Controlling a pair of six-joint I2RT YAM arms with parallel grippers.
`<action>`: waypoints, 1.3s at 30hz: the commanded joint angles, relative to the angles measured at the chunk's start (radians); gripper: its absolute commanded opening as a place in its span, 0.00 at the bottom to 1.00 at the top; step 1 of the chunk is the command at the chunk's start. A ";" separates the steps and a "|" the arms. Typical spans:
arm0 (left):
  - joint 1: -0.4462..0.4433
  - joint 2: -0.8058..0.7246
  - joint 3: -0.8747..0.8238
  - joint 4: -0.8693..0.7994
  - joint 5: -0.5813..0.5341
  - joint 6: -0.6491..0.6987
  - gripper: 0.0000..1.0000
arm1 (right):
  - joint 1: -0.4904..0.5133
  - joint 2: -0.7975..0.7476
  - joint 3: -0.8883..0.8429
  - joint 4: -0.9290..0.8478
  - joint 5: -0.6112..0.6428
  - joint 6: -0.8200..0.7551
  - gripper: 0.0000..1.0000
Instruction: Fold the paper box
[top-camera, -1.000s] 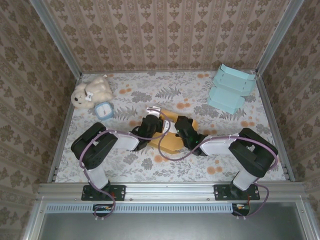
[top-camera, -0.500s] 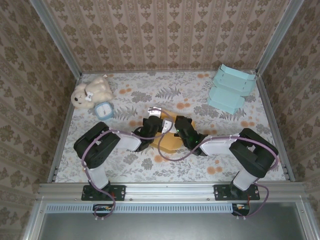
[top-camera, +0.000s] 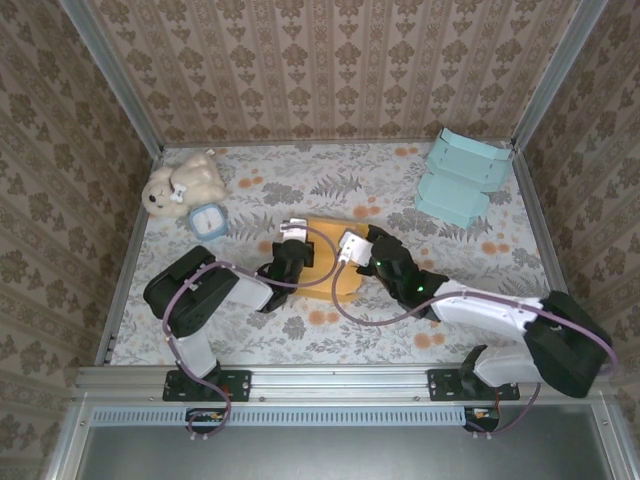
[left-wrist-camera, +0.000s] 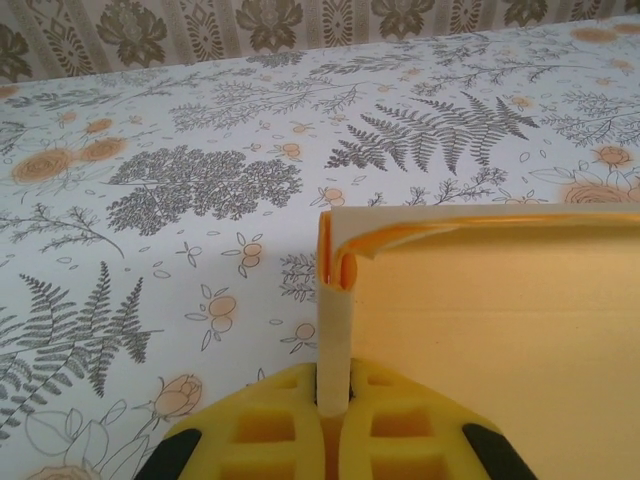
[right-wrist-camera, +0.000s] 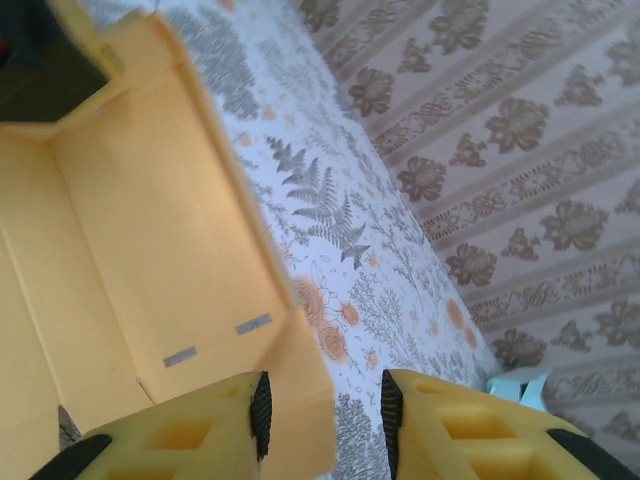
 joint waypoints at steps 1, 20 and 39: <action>-0.003 -0.024 -0.060 0.068 -0.007 0.004 0.00 | -0.002 -0.125 -0.004 -0.087 0.023 0.253 0.39; -0.088 0.002 -0.179 0.393 -0.096 0.079 0.00 | -0.010 -0.037 0.202 -0.298 -0.198 1.230 0.56; -0.132 0.016 -0.159 0.394 -0.179 0.091 0.00 | -0.079 0.161 0.094 -0.054 -0.306 1.467 0.57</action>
